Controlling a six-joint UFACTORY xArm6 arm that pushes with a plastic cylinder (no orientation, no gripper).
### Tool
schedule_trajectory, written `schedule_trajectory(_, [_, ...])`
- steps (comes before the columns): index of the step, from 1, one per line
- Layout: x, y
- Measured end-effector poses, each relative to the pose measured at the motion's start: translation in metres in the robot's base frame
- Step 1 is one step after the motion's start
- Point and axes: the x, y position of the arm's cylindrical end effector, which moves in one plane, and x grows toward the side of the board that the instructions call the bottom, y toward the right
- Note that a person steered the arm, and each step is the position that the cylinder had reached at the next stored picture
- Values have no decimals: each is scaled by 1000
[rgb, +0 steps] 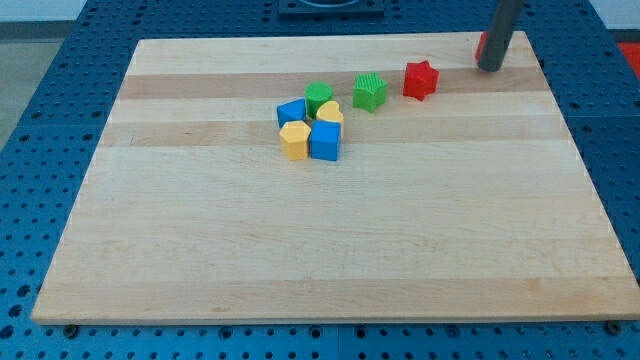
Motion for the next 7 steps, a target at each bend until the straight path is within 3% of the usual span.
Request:
schedule_trajectory(3, [1,0])
schedule_trajectory(4, [42,-17])
schedule_trajectory(5, [78,-44])
schedule_trajectory(7, [81,-128])
